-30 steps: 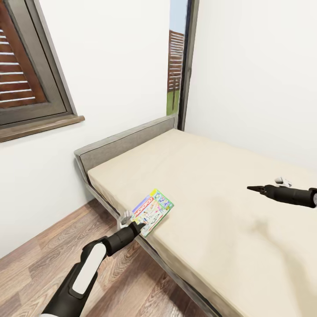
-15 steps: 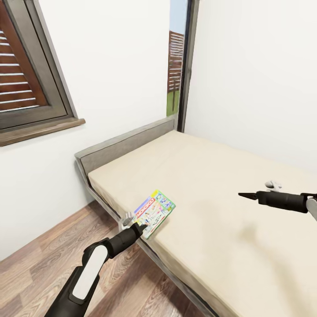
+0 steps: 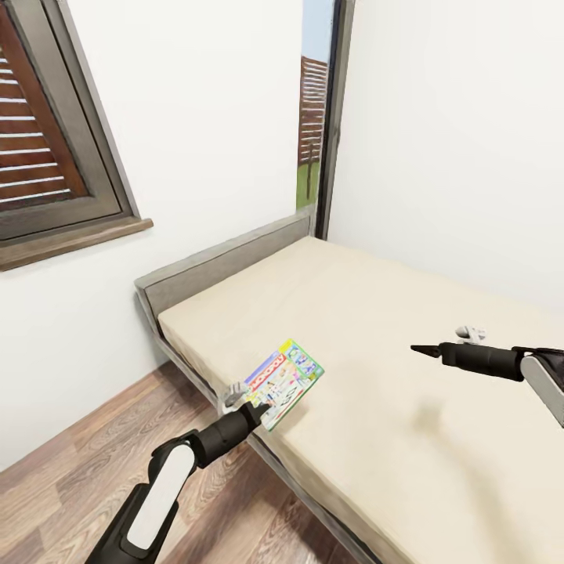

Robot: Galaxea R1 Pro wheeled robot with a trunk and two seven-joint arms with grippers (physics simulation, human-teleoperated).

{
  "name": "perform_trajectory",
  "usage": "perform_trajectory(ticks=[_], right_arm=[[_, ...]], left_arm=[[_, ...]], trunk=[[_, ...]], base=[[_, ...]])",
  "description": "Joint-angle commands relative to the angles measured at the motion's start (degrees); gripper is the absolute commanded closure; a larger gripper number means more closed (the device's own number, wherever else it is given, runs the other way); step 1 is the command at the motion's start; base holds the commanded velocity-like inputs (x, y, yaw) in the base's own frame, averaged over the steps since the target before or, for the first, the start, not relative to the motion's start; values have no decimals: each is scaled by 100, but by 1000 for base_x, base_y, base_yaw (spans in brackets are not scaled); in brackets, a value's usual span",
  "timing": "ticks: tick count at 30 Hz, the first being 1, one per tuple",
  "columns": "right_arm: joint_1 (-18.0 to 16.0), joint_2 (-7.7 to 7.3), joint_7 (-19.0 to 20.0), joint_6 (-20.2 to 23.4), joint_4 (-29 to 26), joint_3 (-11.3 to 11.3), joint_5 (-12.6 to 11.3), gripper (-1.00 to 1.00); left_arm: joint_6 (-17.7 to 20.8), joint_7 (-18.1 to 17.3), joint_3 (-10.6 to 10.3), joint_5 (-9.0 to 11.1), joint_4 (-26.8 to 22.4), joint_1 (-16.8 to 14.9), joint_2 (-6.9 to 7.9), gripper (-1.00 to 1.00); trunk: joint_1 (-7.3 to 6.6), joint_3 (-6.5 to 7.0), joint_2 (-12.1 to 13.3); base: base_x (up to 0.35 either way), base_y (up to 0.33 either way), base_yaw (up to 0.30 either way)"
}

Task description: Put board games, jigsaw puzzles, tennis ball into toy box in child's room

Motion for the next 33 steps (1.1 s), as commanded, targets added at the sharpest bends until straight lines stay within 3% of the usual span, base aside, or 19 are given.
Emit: perform_trajectory(ticks=[1, 33], right_arm=[[-4, 1, -29, 23, -5, 8, -15, -100], [-3, -30, -156, 33, 1, -3, -19, -100]], left_arm=[[25, -4, 12, -5, -1, 4, 4, 100], [-2, 92, 57, -38, 308, 32, 49, 100]], trunk=[[-23, 14, 39], [-726, 588, 1323]], base=[[0, 0, 0], [0, 0, 0]])
